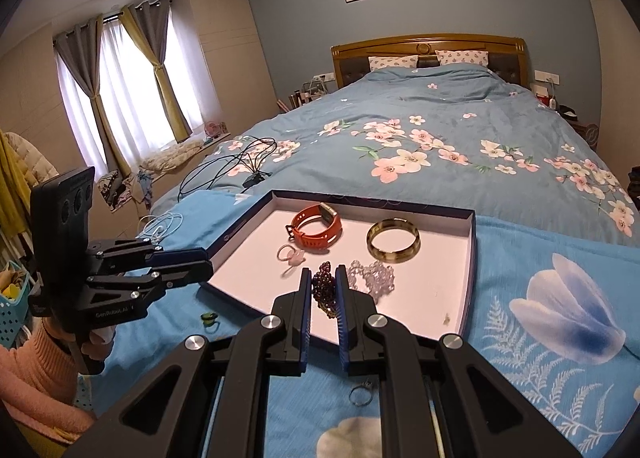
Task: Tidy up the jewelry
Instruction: 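Grasp the black ring with the left tool while the right tool carries the necklace toward the tray, then release the purple necklace into the tray with the right tool while the left tool carries the black ring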
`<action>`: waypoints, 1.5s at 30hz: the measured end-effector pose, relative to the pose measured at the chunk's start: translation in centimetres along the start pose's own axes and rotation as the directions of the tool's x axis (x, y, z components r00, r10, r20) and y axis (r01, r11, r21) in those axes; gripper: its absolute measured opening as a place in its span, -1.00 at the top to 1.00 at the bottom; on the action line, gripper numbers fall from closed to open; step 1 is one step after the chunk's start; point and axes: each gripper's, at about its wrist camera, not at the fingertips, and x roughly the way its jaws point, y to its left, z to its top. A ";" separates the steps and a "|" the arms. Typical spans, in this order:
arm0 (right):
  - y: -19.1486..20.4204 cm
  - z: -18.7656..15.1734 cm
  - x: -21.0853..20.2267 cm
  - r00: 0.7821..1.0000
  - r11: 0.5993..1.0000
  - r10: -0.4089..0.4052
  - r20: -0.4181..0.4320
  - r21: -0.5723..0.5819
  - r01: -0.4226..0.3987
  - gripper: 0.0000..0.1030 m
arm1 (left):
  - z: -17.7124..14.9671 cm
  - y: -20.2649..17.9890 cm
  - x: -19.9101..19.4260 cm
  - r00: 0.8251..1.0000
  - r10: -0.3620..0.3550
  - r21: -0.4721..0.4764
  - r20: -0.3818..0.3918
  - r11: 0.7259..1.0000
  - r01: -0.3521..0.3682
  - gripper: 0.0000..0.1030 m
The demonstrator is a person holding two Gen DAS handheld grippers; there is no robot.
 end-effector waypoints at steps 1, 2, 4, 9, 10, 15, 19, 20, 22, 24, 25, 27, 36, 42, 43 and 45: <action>0.0 0.1 0.1 1.000 1.000 0.000 -0.001 0.001 0.000 0.81 | 0.1 0.0 0.2 1.000 0.000 0.003 -0.002 1.000 0.000 0.57; -0.1 0.2 0.3 1.000 1.000 0.000 -0.002 0.003 0.000 0.81 | 0.2 0.0 0.4 1.000 -0.001 0.005 -0.004 1.000 0.001 0.57; -0.3 0.5 0.8 1.000 1.000 -0.006 -0.004 0.004 0.006 0.81 | 0.5 0.0 0.9 1.000 -0.004 0.006 -0.012 1.000 0.004 0.57; -0.7 1.0 1.8 1.000 1.000 -0.014 -0.012 0.004 0.014 0.81 | 0.9 0.0 2.2 1.000 -0.006 0.014 -0.028 1.000 0.007 0.57; -0.8 1.1 2.1 1.000 1.000 -0.016 -0.013 0.007 0.016 0.81 | 1.0 -0.1 2.4 1.000 -0.005 0.016 -0.031 1.000 0.006 0.57; -1.3 1.6 3.3 1.000 1.000 -0.020 -0.024 0.021 0.020 0.81 | 1.4 0.0 3.7 0.999 -0.009 0.015 -0.049 1.000 0.010 0.57; -1.5 2.0 4.1 0.999 0.999 -0.031 -0.028 0.019 0.032 0.81 | 1.6 0.0 4.6 0.998 -0.011 0.019 -0.067 1.000 0.012 0.56; -1.5 2.1 4.3 0.999 0.999 -0.036 -0.029 0.020 0.037 0.81 | 1.7 0.0 4.9 0.997 -0.009 0.018 -0.072 1.000 0.010 0.56; -1.7 2.2 4.8 0.999 0.999 -0.041 -0.034 0.022 0.042 0.81 | 1.7 0.0 5.5 0.997 -0.008 0.019 -0.083 1.000 0.009 0.57; -1.8 2.3 5.3 0.998 0.999 -0.045 -0.041 0.023 0.046 0.81 | 1.8 0.1 6.1 0.996 -0.002 0.018 -0.092 1.000 0.004 0.57; -1.8 2.3 5.6 0.998 0.999 -0.046 -0.046 0.023 0.047 0.81 | 2.0 0.1 6.5 0.995 -0.004 0.014 -0.099 1.000 0.005 0.57; -1.8 2.4 6.0 0.997 0.998 -0.061 -0.046 0.014 0.061 0.81 | 2.2 0.2 7.2 0.994 -0.006 0.007 -0.112 1.000 0.006 0.56; -1.3 1.6 7.2 0.993 0.995 -0.091 -0.079 -0.040 0.088 0.79 | 3.0 1.2 10.4 0.983 0.022 -0.023 -0.181 0.999 -0.027 0.56; -1.2 0.6 7.8 0.989 0.995 -0.086 -0.117 -0.055 0.080 0.79 | 3.1 1.9 12.1 0.975 0.013 -0.047 -0.223 0.999 -0.024 0.56; -1.2 0.4 7.8 0.989 0.995 -0.086 -0.119 -0.053 0.080 0.78 | 3.1 2.0 12.3 0.974 0.009 -0.053 -0.225 0.998 -0.021 0.56; -1.2 0.3 7.8 0.989 0.995 -0.087 -0.121 -0.049 0.081 0.78 | 3.1 2.2 12.5 0.974 0.001 -0.062 -0.226 0.998 -0.015 0.56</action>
